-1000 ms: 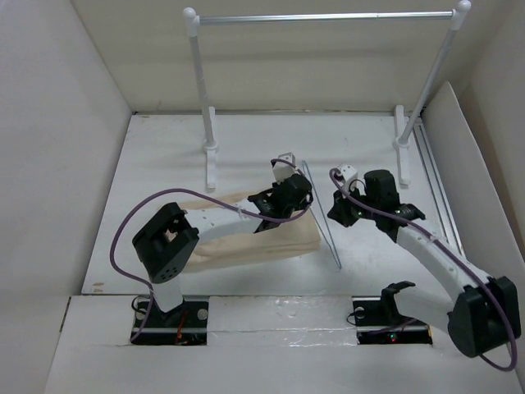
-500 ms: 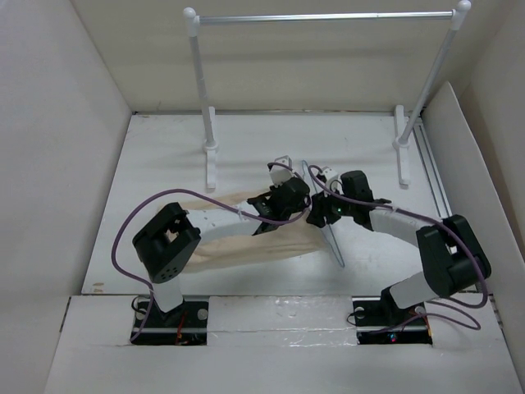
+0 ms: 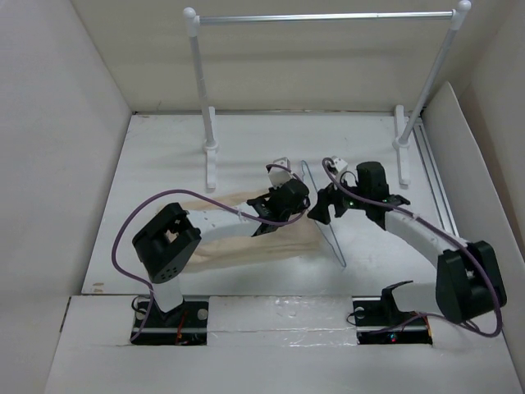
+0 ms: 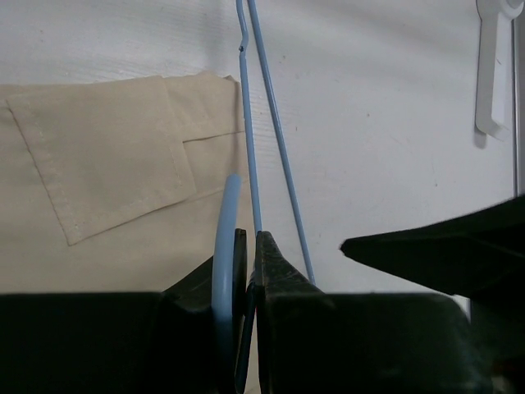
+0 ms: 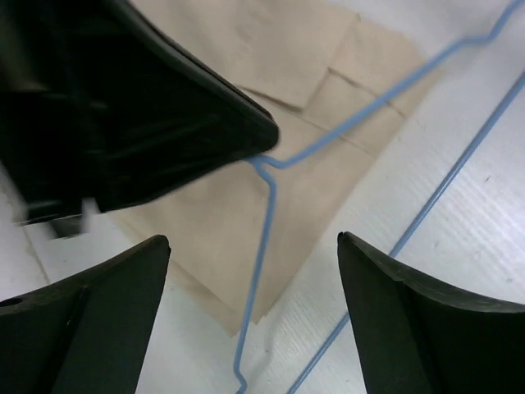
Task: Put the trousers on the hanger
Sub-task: Place the trousers on the hanger, then place the hanger at the clothesline.
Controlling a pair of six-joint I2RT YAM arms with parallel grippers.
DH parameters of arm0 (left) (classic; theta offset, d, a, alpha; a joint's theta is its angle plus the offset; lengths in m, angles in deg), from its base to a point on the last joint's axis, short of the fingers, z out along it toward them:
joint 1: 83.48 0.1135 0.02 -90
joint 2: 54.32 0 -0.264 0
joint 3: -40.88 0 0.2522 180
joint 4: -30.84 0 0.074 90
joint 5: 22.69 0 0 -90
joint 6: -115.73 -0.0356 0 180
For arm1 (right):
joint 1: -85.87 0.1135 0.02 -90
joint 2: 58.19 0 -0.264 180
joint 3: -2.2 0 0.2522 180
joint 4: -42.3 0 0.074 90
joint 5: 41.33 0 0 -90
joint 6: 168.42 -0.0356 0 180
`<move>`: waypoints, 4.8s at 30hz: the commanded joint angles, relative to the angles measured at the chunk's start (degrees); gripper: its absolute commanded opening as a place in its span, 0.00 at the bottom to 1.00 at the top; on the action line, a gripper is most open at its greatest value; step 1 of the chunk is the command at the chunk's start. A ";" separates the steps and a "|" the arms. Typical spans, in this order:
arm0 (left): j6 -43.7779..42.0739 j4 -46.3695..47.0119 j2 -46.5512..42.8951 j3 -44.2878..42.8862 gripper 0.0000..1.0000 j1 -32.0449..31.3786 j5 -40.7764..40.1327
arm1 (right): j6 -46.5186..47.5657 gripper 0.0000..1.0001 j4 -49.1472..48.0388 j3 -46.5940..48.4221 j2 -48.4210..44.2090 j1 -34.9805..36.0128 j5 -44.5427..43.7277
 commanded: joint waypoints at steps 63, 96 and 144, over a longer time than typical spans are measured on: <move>-4.54 -16.34 -19.39 17.66 0.00 4.70 -10.15 | 3.22 0.00 3.06 10.70 18.47 -20.22 -0.35; -39.18 -13.16 -12.62 -4.40 0.00 1.89 2.95 | 1.54 0.64 6.73 7.36 10.49 -15.13 -3.42; -33.03 -29.45 -15.33 -62.33 0.99 3.38 12.97 | -47.93 0.00 -18.29 25.46 -12.20 9.32 -6.06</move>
